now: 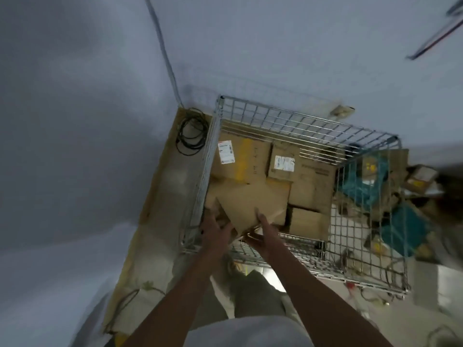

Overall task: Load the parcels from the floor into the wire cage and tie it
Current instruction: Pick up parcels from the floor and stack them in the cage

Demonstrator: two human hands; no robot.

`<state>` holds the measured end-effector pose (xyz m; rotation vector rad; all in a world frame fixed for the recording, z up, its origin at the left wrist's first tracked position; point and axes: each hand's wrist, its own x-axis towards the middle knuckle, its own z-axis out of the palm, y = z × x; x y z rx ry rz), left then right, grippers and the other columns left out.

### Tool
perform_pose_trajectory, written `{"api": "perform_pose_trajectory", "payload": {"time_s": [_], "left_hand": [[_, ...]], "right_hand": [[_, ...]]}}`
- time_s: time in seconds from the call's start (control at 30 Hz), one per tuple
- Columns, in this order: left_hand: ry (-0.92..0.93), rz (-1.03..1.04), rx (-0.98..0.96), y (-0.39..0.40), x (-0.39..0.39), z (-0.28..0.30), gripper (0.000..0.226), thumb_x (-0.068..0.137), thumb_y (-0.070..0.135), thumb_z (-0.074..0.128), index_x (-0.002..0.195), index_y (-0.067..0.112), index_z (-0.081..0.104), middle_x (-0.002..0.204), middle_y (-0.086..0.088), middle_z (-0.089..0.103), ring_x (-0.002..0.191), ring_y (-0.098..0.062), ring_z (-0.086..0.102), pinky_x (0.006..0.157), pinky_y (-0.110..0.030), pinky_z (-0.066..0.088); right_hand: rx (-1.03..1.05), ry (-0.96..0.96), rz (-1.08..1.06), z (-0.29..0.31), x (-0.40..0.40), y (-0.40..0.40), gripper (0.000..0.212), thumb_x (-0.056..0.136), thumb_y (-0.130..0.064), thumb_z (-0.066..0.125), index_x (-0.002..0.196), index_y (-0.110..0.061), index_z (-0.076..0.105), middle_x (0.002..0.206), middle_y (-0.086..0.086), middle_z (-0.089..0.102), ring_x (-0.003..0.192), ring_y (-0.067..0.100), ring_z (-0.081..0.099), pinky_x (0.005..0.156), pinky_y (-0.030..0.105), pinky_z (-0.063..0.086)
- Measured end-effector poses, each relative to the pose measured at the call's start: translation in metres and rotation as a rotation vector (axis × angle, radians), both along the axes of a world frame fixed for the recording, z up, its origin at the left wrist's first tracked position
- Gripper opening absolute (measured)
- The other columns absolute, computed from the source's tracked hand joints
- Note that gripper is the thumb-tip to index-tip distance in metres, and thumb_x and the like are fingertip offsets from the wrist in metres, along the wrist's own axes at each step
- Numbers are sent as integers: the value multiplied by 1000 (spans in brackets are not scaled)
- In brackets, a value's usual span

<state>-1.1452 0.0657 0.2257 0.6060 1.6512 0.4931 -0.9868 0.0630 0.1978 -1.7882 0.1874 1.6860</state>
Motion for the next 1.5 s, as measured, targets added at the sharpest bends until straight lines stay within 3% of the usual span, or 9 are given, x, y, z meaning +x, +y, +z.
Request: {"api": "perform_pose_trajectory", "payload": {"time_s": [0.1,0.23,0.4,0.47,0.53,0.7,1.0,1.17,1.5], "left_hand": [[-14,-213,-32,19,-8,-43,89,73,62,67,151,36,36,138,5,62,116,-18,64,101,-48,54],[81,-371,-40,49,-26,-69,58,89,37,62,145,35,46,131,8,66,111,-19,67,92,-40,56],[325,-544,30,55,-43,-166,57,89,28,58,145,34,44,127,6,64,108,-18,67,85,-43,60],[317,-485,37,57,-39,-200,56,88,46,51,143,39,45,128,10,63,112,-17,65,87,-44,59],[275,-403,53,58,-32,-240,52,87,57,48,138,45,47,121,15,65,108,-14,67,84,-44,60],[237,-212,-80,71,-6,-294,48,91,61,47,134,41,49,124,7,68,109,-22,68,91,-48,58],[304,-288,-131,88,-1,-338,52,86,63,40,129,36,53,113,7,69,94,-20,70,81,-46,60],[367,-451,-107,94,-7,-346,71,85,86,29,132,39,54,117,7,71,93,-19,72,80,-46,60],[353,-780,-208,114,-13,-288,73,80,69,29,126,18,53,128,-26,61,110,-50,62,85,-62,58]], "right_hand": [[-3,-27,-170,-12,-26,9,60,79,-43,85,126,-20,56,117,19,68,107,40,69,85,51,60],[9,49,-345,-48,-58,27,49,88,-37,75,128,-14,58,119,21,69,103,35,69,76,46,62],[-66,191,-424,-117,-80,63,31,95,-38,65,75,-23,83,101,17,74,84,25,70,54,29,58],[-91,173,-441,-152,-86,75,32,81,-41,81,107,-23,79,124,15,69,106,26,68,75,35,62],[-80,108,-323,-195,-90,76,90,60,-53,93,136,-18,61,133,11,66,120,25,64,99,41,54],[-138,146,-270,-295,-83,79,90,70,-46,91,144,-15,50,127,9,70,111,27,70,92,45,58],[-198,151,129,-355,-84,115,87,58,-67,82,127,-16,66,121,9,72,109,27,70,92,42,58],[-257,116,502,-321,-60,105,42,96,-57,51,114,-22,66,96,0,76,83,14,71,69,31,56],[-277,-306,1125,-256,46,94,41,104,-30,45,125,-1,64,125,20,64,119,37,59,98,38,47]]}}
